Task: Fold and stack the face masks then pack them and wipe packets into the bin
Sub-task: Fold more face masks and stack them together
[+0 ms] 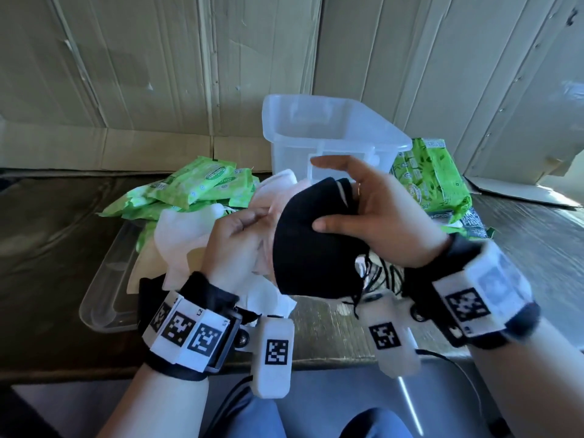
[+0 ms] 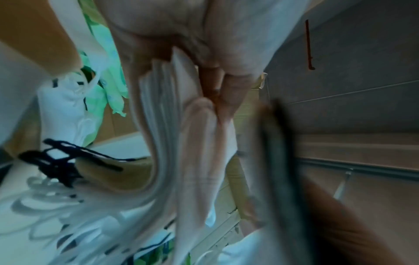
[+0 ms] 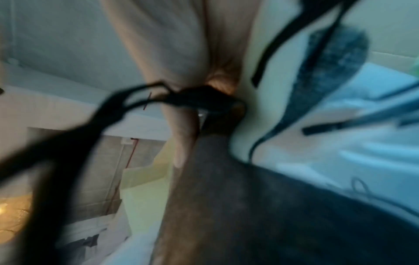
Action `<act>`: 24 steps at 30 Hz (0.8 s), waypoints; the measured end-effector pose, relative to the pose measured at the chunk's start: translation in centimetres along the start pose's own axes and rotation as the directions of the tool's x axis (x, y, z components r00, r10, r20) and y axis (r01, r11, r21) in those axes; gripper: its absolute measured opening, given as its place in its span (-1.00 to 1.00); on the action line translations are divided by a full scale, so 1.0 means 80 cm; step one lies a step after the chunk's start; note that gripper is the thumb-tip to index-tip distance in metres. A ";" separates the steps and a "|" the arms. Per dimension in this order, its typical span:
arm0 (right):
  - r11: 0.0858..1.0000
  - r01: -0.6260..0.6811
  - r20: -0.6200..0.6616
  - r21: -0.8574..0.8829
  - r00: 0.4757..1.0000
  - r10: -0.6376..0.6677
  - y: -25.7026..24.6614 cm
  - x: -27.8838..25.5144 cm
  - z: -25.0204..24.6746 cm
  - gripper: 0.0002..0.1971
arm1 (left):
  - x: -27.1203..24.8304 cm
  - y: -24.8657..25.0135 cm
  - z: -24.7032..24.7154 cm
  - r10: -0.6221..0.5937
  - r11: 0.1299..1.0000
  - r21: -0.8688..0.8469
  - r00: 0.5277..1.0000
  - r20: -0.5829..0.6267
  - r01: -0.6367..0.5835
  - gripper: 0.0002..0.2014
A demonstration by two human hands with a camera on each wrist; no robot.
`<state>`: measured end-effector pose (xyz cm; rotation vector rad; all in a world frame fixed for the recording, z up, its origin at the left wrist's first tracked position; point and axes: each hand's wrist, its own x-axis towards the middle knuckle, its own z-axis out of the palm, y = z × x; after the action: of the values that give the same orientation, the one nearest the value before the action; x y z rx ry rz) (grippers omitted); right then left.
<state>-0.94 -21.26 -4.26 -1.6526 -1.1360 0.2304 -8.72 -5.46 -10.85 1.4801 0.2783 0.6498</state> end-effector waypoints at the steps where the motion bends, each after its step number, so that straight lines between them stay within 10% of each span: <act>1: 0.998 -0.054 -0.031 -0.036 0.998 0.053 0.006 0.003 0.003 -0.35 | -0.003 0.005 0.002 0.026 1.000 -0.003 0.999 0.034 -0.026 -0.72; 14: 0.982 -0.175 -0.234 -0.068 0.960 0.155 0.017 -0.003 0.007 -0.57 | -0.023 0.025 0.013 0.106 0.993 -0.077 0.968 0.228 -0.090 -0.85; 24: 0.968 0.018 -0.337 -0.251 0.936 -0.105 0.023 -0.018 0.005 -0.48 | -0.026 0.018 0.020 0.098 0.993 0.041 0.980 0.175 -0.107 -0.83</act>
<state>-0.92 -22.02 -6.52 -1.7826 -0.9696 -0.2472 -9.84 -7.99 -9.70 1.5968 0.0850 0.5953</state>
